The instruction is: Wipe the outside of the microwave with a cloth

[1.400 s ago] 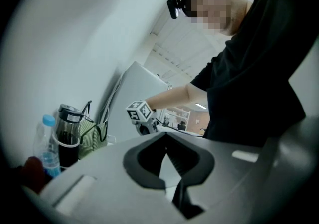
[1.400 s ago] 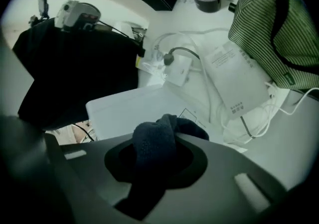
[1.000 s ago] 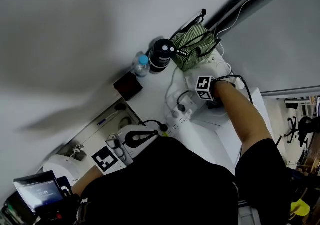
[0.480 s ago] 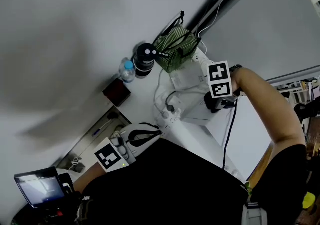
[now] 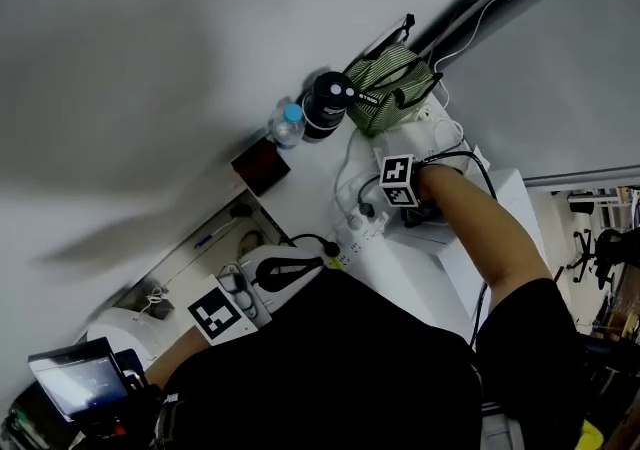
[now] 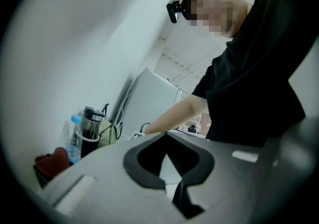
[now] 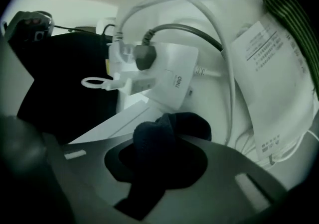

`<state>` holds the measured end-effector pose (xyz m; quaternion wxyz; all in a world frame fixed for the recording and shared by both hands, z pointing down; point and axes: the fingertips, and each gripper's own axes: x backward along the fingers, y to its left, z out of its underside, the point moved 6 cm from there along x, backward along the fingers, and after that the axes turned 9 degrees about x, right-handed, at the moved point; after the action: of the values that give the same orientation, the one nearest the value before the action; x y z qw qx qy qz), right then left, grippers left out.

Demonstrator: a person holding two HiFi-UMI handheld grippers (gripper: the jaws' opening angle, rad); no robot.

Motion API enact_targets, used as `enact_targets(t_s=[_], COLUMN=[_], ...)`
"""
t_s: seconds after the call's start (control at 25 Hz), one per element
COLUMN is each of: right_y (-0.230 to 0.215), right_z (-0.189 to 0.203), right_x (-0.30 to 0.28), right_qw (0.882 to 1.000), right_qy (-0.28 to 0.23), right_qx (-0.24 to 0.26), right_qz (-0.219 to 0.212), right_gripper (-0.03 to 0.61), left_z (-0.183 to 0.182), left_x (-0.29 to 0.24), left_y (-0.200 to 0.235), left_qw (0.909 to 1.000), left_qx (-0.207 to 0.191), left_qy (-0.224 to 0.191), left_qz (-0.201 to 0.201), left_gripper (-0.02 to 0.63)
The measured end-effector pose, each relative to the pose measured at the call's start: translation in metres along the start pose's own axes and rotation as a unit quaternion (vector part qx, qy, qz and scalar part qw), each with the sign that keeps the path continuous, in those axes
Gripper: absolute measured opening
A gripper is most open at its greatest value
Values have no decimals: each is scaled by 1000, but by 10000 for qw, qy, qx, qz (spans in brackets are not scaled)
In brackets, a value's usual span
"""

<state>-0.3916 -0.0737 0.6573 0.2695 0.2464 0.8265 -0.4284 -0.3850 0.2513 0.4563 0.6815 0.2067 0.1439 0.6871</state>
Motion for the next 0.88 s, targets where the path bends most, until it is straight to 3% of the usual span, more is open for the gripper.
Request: enact_targets(t_s=[0.12,0.24,0.44,0.56,0.72,0.88], right_y=[-9,8,97,135,124,86], right_z=[-8,3,53,61,38,7], right_x=[-11,9,98,120,100,60], right_qw=[9997,9986,9908,9874,9914,9958], right_qy=[-44,-278,-711,-786,-515,-31], right_qx=[17,382,1115,1367,1204,911], right_qz=[236,250,276,139,-78,-111], right_gripper=[78,78,78,78,78,77], left_z=[-1,-1,-7,-10,-13,-15], left_x=[6,1,-21,-31,-32,-17], left_y=[0,1,-8,-14,-15,-12], left_qw=[9999,10000,9991,9976,9969,9990], left_qx=[5,-71,-148,-270,-343,-188], left_qy=[-17,18,65,83,85,-6], left_qz=[-110,-19,402,637,702,410], left_gripper=[3,3,3,3,3,3])
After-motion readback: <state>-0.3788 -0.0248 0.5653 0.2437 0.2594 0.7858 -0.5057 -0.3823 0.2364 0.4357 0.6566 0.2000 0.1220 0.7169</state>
